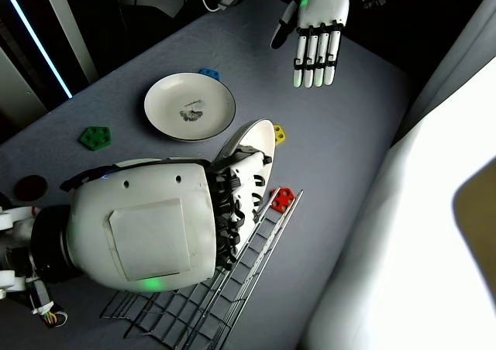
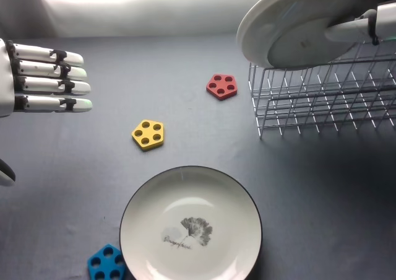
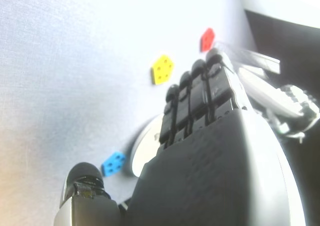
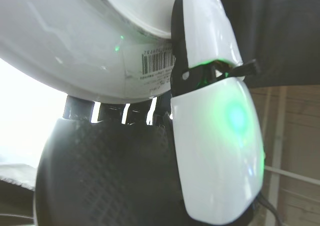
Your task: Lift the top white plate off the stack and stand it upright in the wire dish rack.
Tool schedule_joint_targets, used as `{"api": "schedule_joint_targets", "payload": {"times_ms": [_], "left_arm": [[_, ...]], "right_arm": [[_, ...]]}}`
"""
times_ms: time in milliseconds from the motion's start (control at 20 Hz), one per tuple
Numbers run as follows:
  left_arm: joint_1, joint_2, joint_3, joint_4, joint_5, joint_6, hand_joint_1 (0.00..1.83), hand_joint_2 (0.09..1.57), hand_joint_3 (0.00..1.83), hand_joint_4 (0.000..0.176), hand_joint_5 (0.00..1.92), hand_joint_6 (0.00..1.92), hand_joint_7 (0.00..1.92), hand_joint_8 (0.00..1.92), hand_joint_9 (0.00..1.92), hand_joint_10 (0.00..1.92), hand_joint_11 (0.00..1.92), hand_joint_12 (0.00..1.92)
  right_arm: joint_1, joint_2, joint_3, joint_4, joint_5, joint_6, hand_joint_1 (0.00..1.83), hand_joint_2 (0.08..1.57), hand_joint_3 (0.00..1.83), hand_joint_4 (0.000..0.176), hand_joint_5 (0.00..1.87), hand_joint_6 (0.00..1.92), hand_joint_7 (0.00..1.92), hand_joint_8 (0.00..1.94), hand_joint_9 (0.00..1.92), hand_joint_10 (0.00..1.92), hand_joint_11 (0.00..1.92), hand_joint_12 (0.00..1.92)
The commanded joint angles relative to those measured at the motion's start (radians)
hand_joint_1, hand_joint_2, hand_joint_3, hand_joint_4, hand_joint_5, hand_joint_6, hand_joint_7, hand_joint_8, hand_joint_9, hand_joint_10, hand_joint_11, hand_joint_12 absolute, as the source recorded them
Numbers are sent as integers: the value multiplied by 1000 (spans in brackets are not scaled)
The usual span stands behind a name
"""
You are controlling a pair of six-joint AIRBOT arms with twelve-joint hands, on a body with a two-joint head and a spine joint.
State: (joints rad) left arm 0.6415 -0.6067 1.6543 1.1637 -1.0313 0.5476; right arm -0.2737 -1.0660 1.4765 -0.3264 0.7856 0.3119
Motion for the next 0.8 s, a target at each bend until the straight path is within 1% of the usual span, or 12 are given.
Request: {"api": "schedule_joint_targets", "payload": {"times_ms": [0,100,150,250,300,350,550,650,700,750], "left_arm": [[-27,10,-6,-68,-50,0,53,918,0,0,97,4,110,7,100,10,115,17],[-27,10,-6,-67,-49,0,84,919,0,0,65,0,79,0,79,0,96,9],[-28,10,-6,-67,-49,0,81,921,0,0,71,3,83,2,83,2,102,11],[-28,10,-6,-66,-49,0,75,926,1,0,65,1,82,2,81,1,96,9],[-28,10,-5,-66,-49,0,66,926,1,0,64,0,81,1,79,0,96,9],[-28,10,-5,-66,-49,0,80,924,0,0,54,0,64,0,65,0,79,3],[-30,10,-9,-44,-59,-9,57,930,2,0,50,0,61,1,62,3,79,3],[-37,9,-15,-47,-40,-38,57,930,2,0,50,0,61,1,62,3,79,3],[-40,9,-21,-47,-21,-48,56,922,0,0,61,4,70,4,73,7,97,11],[-40,9,-26,-44,-15,-49,46,920,0,0,65,5,80,7,80,8,96,11]], "right_arm": [[6,9,8,77,123,33,1492,1088,4,0,824,1110,1037,720,993,914,958,1404],[2,0,17,93,109,46,1493,1079,1,0,858,1090,1055,661,1014,880,972,1377],[-1,-5,23,101,105,48,1497,1061,0,0,878,1057,1113,597,1068,789,1017,1317],[-3,-14,32,110,99,48,1497,1060,2,0,875,1071,1106,608,1068,787,1019,1311],[-6,-20,41,120,92,54,1494,1077,0,0,860,1075,1069,661,1027,853,984,1362],[-7,-26,50,125,87,61,1494,1080,0,0,864,1074,1056,666,1032,857,952,1405],[-13,-48,83,138,83,76,1493,1084,0,0,868,1070,1036,700,1024,870,933,1430],[-18,-58,99,139,84,83,1493,1084,0,0,868,1070,1036,700,1024,870,933,1430],[-19,-66,110,139,84,89,1492,1084,0,0,865,1091,1033,691,1016,881,949,1407],[-21,-72,119,139,86,92,1492,1089,0,0,842,1114,1022,710,1018,884,938,1426]]}}
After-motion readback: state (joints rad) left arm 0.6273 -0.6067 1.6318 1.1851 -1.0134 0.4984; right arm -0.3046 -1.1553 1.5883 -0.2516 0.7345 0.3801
